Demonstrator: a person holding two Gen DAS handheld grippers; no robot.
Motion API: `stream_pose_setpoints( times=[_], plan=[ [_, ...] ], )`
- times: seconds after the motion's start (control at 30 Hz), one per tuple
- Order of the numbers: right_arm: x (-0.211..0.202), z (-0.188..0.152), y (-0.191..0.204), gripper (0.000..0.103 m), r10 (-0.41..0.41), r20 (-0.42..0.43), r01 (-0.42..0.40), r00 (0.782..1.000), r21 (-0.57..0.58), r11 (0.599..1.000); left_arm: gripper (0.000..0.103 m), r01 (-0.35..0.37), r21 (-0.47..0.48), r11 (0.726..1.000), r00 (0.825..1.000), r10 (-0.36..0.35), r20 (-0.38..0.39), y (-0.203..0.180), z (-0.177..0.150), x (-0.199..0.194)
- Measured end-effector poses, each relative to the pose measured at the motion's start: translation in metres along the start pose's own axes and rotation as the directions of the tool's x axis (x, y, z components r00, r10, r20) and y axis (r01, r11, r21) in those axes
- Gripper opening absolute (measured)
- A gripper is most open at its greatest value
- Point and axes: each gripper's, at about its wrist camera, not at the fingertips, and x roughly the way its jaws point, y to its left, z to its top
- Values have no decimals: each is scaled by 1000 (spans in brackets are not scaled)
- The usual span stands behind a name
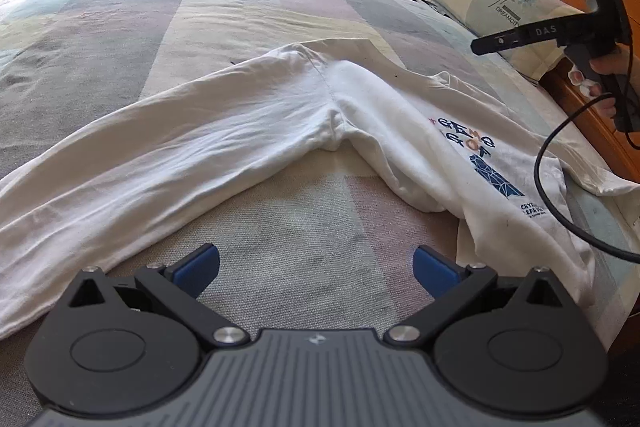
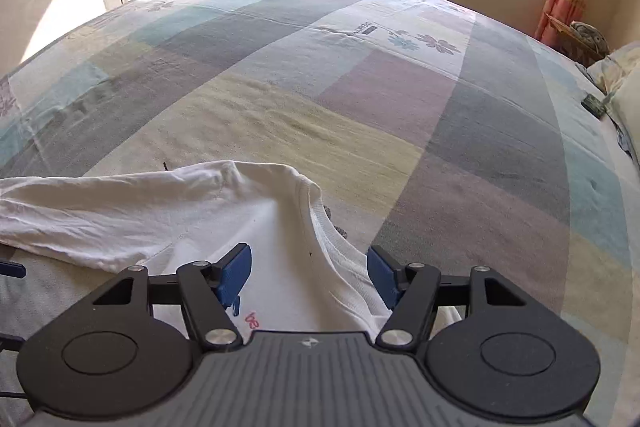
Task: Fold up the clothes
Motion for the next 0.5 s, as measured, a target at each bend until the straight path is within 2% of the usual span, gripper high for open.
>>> stream_pose_setpoints(
  times=[0.1,0.17,0.3,0.4,0.5],
  plan=[
    [-20,-35,-33,69,-54,-8,55,998,73,996,102,-3,27,1000,1000,4,-16,-10,3,5],
    [-24,-55,-65,68,-90,-17,91,996,164,982,102,-11,39,999,1000,12,-19,-18,5,6],
    [-19,-75,-116,62,-119,13,110,993,292,950,102,-26,44,999,999,27,-25,-36,5,6],
    [1,-76,-136,61,-135,13,127,991,262,957,102,-55,44,998,998,57,-29,-54,2,4],
    [27,-74,-145,61,-76,-3,75,997,205,976,102,-91,31,995,995,92,-29,-70,-2,-1]
  ],
)
